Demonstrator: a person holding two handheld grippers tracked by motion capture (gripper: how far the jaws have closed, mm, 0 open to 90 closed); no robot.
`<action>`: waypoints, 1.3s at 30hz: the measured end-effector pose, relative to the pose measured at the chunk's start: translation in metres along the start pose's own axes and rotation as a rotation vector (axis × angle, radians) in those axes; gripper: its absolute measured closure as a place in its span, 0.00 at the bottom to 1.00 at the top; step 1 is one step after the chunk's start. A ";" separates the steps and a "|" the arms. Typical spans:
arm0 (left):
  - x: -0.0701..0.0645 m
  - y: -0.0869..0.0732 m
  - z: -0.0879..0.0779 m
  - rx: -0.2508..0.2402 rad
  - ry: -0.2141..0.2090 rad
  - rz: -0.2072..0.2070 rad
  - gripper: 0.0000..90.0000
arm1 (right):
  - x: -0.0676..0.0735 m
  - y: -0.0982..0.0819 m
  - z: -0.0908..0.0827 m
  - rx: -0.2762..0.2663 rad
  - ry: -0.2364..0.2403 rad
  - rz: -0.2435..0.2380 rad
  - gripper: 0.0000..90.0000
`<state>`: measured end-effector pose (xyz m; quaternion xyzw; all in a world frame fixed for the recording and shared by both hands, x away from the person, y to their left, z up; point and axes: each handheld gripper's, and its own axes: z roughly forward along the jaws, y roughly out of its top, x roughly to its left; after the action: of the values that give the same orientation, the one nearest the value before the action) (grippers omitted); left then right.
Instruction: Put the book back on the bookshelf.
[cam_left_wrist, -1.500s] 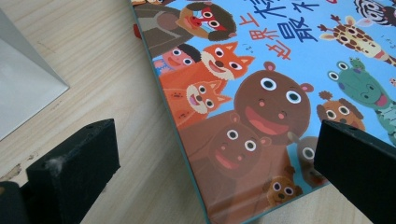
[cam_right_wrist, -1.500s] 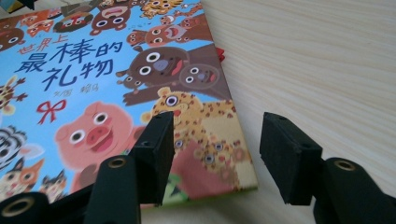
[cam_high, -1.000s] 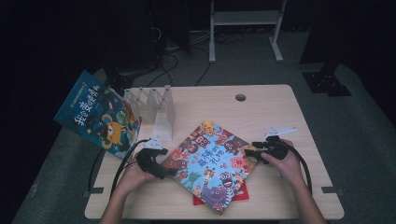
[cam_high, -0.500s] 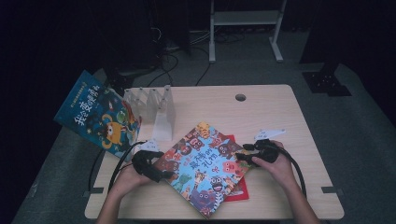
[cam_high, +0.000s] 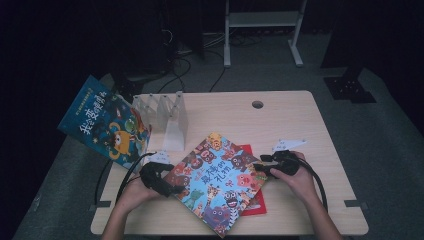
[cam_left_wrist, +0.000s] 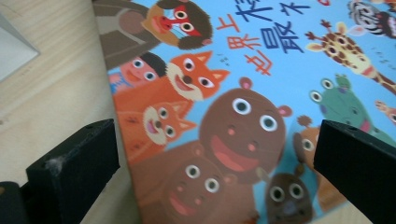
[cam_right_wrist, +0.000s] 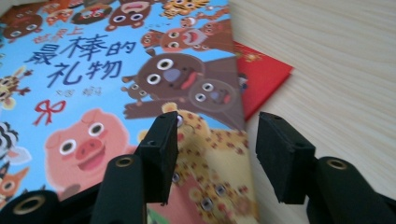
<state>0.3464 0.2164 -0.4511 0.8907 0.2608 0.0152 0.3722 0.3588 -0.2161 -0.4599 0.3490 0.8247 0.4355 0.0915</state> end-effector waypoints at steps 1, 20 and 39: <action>0.003 0.004 -0.001 0.002 0.008 -0.002 0.00 | 0.000 -0.003 -0.007 -0.005 -0.028 0.000 0.56; 0.029 0.036 0.017 -0.027 -0.005 -0.060 0.00 | 0.042 -0.040 -0.043 0.045 0.056 0.009 0.92; 0.032 0.048 0.047 0.047 -0.092 -0.080 0.01 | 0.056 -0.037 -0.032 0.094 0.080 -0.064 0.98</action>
<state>0.4065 0.1729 -0.4585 0.8878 0.2789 -0.0466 0.3631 0.2852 -0.2142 -0.4610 0.3088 0.8580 0.4067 0.0558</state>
